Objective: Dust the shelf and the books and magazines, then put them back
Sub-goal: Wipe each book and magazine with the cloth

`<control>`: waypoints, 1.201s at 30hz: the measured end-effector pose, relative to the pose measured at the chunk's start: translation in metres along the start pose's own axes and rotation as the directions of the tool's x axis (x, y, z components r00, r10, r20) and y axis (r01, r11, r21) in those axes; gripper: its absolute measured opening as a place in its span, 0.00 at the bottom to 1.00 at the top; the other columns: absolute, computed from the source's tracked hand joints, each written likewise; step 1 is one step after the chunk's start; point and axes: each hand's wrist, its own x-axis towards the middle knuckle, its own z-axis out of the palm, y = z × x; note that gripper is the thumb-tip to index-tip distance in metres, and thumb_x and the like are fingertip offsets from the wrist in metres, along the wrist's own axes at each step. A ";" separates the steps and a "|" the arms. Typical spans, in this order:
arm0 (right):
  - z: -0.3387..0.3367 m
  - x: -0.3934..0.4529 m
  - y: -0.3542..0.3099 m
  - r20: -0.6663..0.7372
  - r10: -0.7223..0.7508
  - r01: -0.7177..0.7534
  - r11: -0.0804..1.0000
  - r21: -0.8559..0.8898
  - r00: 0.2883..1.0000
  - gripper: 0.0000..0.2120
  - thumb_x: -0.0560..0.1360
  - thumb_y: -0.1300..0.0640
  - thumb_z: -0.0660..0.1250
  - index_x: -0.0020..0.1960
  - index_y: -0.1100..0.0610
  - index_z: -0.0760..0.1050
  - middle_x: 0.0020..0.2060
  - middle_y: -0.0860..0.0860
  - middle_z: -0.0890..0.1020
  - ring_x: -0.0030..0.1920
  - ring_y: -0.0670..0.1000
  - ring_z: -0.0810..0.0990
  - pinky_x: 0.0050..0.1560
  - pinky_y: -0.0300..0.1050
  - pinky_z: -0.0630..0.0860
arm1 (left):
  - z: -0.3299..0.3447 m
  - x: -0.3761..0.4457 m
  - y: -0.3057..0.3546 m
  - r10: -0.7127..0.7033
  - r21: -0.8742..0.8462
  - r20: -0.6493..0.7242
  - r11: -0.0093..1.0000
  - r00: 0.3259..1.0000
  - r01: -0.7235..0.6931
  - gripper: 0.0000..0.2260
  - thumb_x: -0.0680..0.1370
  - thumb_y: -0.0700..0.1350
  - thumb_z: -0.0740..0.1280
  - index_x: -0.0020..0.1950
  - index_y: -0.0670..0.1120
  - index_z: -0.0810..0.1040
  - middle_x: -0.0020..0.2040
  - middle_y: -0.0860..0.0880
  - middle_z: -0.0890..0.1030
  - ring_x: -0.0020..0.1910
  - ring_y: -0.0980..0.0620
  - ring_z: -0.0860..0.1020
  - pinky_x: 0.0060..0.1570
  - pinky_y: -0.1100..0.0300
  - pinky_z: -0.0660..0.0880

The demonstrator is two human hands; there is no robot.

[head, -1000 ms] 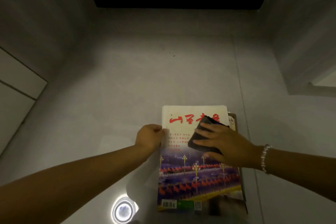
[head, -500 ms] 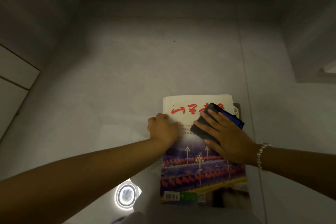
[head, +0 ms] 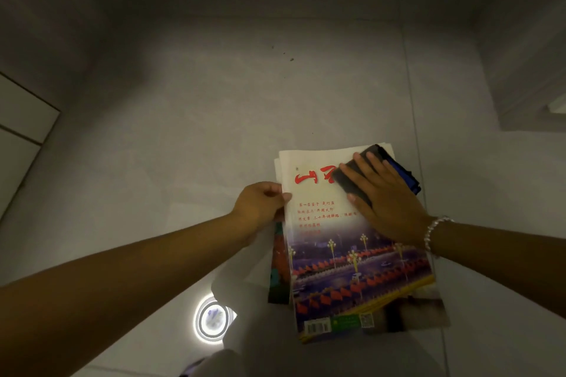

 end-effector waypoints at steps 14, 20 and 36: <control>-0.006 0.037 -0.015 0.004 0.158 -0.158 0.985 -0.064 0.987 0.30 0.77 0.41 0.39 0.77 0.48 0.49 0.77 0.53 0.52 0.77 0.56 0.46 0.75 0.54 0.40 | 0.007 0.003 0.004 -0.110 -0.048 0.143 0.992 0.984 0.118 0.08 0.78 0.37 0.65 0.56 0.43 0.76 0.59 0.44 0.80 0.56 0.43 0.80 0.44 0.51 0.79; -0.001 0.033 -0.066 0.154 -0.252 0.247 0.968 0.053 0.955 0.28 0.75 0.40 0.33 0.75 0.44 0.41 0.75 0.47 0.43 0.75 0.50 0.36 0.72 0.46 0.31 | 0.004 0.005 0.003 -0.102 -0.143 0.201 0.981 0.974 0.133 0.10 0.78 0.35 0.65 0.59 0.39 0.74 0.54 0.40 0.81 0.46 0.46 0.82 0.39 0.58 0.82; -0.012 0.062 -0.044 0.172 -0.034 0.050 0.995 -0.089 0.984 0.25 0.81 0.43 0.38 0.76 0.45 0.39 0.77 0.49 0.42 0.76 0.51 0.38 0.72 0.48 0.34 | 0.003 0.006 0.000 -0.099 -0.164 0.232 0.977 0.968 0.139 0.08 0.77 0.33 0.65 0.54 0.42 0.75 0.50 0.45 0.81 0.50 0.45 0.80 0.39 0.55 0.80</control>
